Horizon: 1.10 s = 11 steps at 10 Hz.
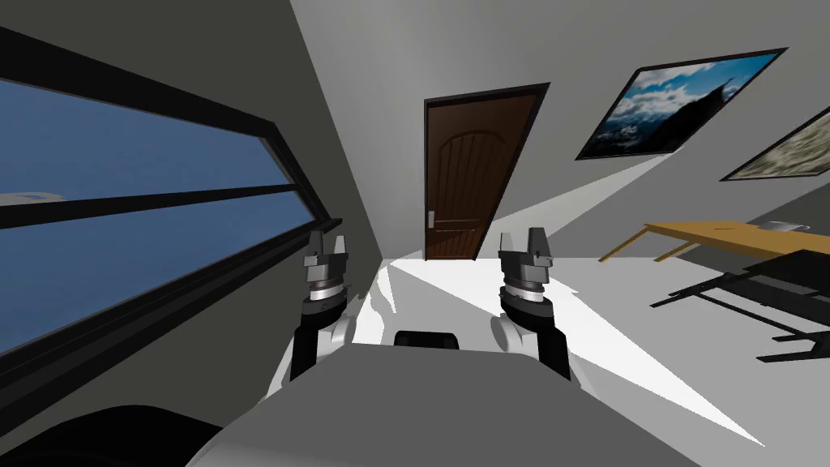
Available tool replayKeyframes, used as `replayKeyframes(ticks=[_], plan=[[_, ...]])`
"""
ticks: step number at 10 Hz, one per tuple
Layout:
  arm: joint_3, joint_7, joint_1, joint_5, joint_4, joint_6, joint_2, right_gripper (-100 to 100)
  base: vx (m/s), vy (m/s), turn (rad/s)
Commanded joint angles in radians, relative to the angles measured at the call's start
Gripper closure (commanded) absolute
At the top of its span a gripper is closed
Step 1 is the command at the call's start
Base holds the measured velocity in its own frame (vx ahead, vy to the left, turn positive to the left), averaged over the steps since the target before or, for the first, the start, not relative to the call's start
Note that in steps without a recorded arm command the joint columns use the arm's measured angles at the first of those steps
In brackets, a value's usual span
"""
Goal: Pull the door open
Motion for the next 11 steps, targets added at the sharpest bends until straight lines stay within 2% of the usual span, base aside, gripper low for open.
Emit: replayKeyframes(ticks=[1, 6, 7, 9, 10, 11], plan=[[-0.002, -0.026, 0.005, -0.036, 0.017, -0.002, -0.008, -100, 0.098, -0.012, 0.158], [-0.008, -0.096, 0.019, -0.132, 0.062, -0.008, -0.027, -100, 0.162, 0.002, 0.15], [-0.009, -0.118, 0.023, -0.162, 0.076, -0.01, -0.032, -100, 0.133, -0.022, 0.185], [-0.011, -0.139, 0.028, -0.192, 0.09, -0.012, -0.037, -100, 0.119, -0.021, 0.111], [-0.013, -0.164, 0.032, -0.225, 0.105, -0.014, -0.042, -100, 0.131, -0.015, 0.158], [-0.014, -0.176, 0.035, -0.242, 0.113, -0.015, -0.044, -100, 0.137, -0.007, 0.163]])
